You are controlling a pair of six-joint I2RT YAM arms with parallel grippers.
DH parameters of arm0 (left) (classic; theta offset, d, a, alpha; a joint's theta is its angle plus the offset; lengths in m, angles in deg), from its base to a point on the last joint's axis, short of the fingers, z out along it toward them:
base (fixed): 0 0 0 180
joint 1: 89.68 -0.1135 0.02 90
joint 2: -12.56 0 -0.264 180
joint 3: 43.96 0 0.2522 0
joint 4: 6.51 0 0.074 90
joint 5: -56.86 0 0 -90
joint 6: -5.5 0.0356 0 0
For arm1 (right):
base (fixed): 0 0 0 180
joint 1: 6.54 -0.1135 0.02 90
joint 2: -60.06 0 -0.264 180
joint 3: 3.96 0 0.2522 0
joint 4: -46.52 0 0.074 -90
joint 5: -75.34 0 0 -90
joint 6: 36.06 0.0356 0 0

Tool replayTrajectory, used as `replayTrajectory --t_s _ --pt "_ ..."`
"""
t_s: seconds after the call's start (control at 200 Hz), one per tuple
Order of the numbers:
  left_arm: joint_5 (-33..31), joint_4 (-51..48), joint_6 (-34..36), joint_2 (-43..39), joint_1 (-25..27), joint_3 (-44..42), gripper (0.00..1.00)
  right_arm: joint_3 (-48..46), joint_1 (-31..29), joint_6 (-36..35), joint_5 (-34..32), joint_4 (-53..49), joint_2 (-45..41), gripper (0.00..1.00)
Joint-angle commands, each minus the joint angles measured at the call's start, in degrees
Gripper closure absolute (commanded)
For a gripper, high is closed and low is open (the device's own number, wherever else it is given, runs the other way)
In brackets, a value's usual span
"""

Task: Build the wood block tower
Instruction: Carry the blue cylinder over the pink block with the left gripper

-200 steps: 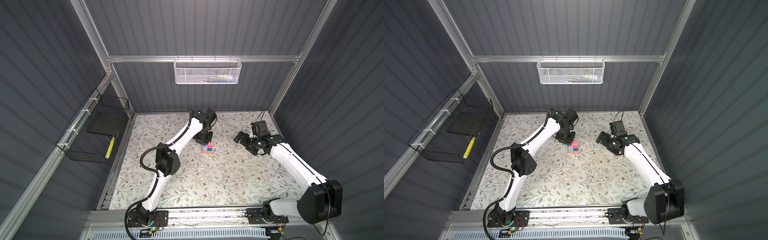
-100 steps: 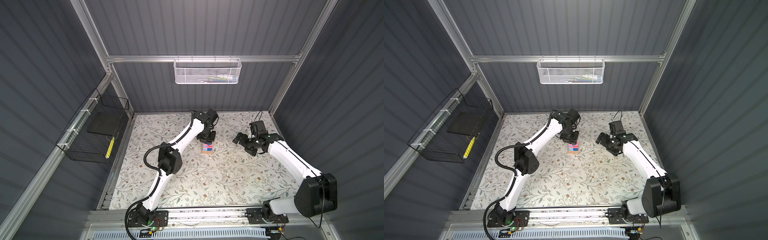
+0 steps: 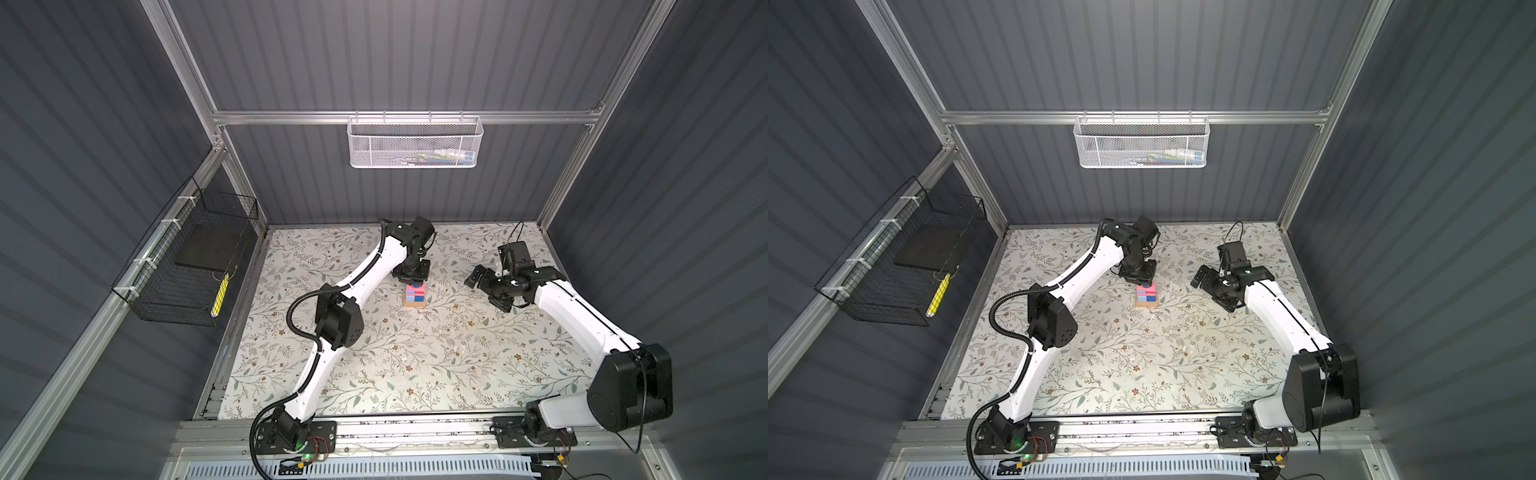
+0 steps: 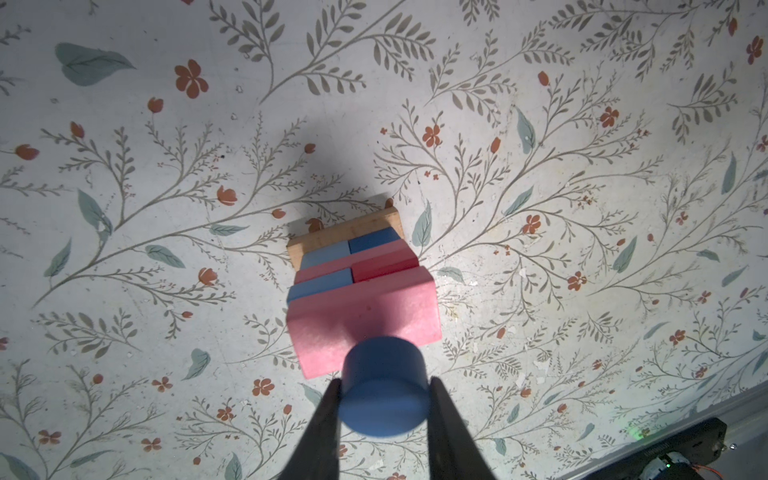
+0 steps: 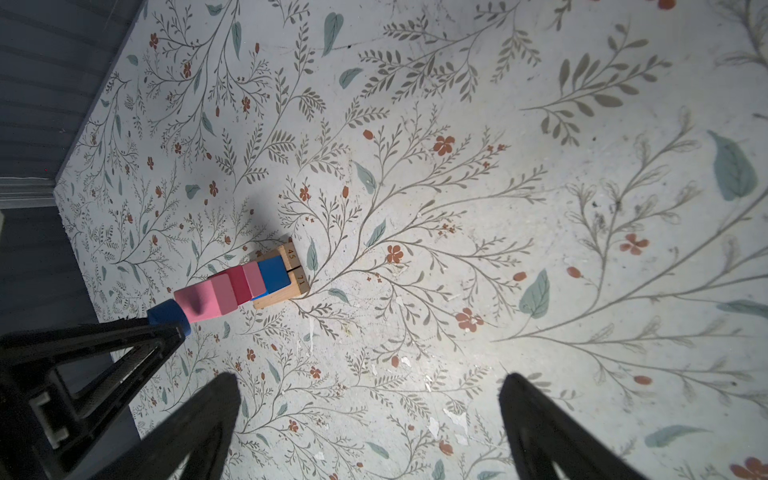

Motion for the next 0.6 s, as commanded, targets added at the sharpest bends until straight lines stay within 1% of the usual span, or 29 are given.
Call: replayTrajectory --t_s 0.0,0.405,0.595 --pt "-0.9 -0.4 -0.5 0.3 0.2 0.4 0.75 1.1 0.2 -0.5 0.5 0.1 0.9 0.01" --pt "-0.8 0.3 -1.4 0.6 0.2 -0.6 0.73 0.9 0.4 -0.3 0.6 0.2 1.4 0.01" --pt "-0.9 0.7 -1.8 0.8 0.2 -0.8 0.71 0.7 0.5 -0.2 0.6 0.3 1.4 0.01"
